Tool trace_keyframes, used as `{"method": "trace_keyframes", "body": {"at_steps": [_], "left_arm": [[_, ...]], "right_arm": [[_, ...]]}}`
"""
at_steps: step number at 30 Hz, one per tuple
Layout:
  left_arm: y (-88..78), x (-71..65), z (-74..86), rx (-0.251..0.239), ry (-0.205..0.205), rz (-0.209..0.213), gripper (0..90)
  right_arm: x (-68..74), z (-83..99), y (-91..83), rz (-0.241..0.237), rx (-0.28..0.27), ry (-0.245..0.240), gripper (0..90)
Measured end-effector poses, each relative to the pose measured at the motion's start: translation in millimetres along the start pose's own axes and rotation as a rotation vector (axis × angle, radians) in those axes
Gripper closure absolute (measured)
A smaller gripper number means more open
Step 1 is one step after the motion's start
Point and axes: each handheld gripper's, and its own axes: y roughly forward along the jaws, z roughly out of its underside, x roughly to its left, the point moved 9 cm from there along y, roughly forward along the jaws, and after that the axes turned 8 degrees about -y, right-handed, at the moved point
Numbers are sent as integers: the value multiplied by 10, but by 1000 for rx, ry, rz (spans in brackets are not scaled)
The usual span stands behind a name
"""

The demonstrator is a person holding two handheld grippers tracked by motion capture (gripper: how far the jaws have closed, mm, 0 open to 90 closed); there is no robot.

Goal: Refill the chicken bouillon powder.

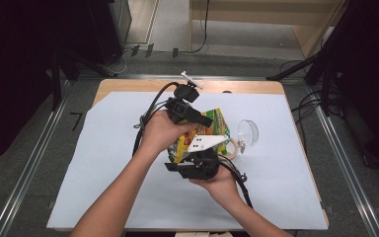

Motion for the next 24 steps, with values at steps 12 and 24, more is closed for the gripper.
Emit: {"method": "trace_keyframes", "body": {"at_steps": [12,24], "left_arm": [[-15,-13,-1,-10,6,4,785],[-13,-16,-2,-10,5,4,784]], "right_arm": [[-1,-6,-6,7,8,-15,707],[3,-13,-12,3,13,-9,707]]}}
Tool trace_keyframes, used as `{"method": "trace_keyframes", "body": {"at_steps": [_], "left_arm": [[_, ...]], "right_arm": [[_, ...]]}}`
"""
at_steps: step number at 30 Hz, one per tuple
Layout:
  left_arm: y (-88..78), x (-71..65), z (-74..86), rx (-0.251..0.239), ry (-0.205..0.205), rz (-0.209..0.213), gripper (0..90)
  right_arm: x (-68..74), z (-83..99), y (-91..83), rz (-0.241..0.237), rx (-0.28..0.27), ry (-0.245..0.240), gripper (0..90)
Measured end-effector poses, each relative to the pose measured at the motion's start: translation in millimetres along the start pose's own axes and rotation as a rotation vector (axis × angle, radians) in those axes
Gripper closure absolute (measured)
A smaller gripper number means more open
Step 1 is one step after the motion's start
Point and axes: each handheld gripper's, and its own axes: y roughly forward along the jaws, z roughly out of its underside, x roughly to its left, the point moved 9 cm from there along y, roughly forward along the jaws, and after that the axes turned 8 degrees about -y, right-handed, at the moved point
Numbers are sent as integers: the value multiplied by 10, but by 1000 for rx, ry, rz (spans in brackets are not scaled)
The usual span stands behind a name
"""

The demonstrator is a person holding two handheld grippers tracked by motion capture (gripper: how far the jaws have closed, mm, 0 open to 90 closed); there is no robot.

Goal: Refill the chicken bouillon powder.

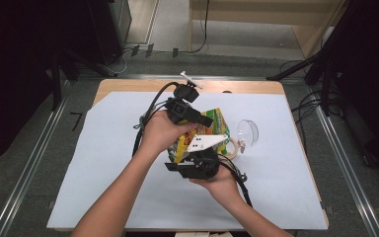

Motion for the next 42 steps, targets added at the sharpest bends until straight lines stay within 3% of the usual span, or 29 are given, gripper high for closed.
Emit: {"method": "trace_keyframes", "body": {"at_steps": [16,42], "left_arm": [[-4,-19,-25,-13,-12,12,782],[29,-7,-58,16,-26,22,780]], "right_arm": [[-12,-19,-32,5,7,-5,706],[-24,-42,-29,-10,-7,27,705]]}}
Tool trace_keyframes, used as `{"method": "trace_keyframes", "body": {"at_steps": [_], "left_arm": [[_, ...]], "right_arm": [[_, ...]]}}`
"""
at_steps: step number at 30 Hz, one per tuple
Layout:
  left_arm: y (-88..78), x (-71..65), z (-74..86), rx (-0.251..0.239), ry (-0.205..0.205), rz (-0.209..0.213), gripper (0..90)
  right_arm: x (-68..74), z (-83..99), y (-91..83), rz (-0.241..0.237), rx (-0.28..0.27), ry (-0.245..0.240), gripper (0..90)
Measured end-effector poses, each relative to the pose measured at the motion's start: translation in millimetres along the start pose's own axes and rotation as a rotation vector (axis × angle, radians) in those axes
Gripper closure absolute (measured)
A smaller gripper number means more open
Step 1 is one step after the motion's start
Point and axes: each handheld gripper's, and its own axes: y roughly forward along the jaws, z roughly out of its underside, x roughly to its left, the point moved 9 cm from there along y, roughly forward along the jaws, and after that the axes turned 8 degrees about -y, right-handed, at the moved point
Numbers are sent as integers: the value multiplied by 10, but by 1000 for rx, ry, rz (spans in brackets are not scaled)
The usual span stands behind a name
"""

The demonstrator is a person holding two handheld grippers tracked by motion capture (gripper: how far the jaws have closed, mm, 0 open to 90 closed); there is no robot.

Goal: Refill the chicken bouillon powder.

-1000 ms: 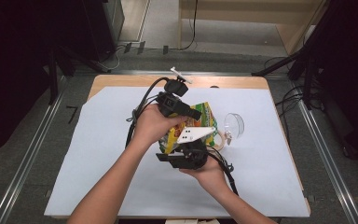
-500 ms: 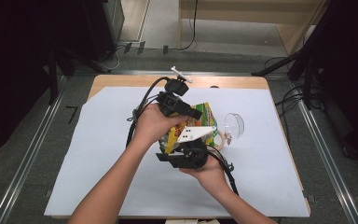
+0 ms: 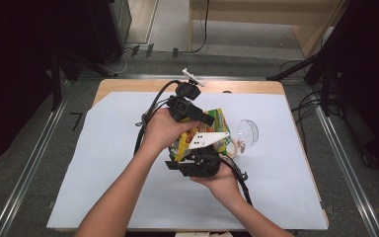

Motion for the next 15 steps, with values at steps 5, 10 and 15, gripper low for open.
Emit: {"method": "trace_keyframes", "body": {"at_steps": [5,10,15], "left_arm": [[6,13,-2,5,-3,3,780],[8,12,-4,3,-4,2,780],[14,3,-10,2,-2,-2,781]], "right_arm": [[-9,7,1,-1,5,3,705],[-12,8,0,-2,5,1,705],[-16,9,-8,-4,7,4,704]]}}
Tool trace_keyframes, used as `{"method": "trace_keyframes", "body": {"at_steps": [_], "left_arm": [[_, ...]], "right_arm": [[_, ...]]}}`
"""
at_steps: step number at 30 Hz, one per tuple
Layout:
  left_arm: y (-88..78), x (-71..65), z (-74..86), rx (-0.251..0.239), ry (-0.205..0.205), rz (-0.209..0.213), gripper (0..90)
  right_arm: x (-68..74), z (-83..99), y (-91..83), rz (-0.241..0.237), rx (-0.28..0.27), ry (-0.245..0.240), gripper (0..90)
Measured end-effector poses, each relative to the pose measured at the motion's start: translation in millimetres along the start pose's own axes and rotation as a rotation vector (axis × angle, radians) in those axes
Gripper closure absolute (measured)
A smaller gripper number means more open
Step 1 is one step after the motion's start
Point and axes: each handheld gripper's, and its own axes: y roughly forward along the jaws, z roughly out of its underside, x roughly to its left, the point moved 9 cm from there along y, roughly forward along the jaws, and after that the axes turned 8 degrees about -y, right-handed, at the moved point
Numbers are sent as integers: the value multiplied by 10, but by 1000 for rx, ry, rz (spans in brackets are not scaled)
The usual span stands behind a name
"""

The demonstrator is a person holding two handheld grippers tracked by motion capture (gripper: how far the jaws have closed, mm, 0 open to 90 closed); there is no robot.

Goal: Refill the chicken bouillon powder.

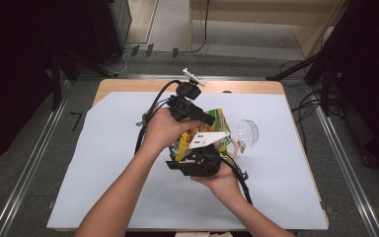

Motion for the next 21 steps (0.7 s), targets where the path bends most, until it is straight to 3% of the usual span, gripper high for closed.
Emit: {"method": "trace_keyframes", "body": {"at_steps": [21], "left_arm": [[-12,9,14,-10,7,2,784]], "right_arm": [[-6,22,27,21,5,-16,706]]}}
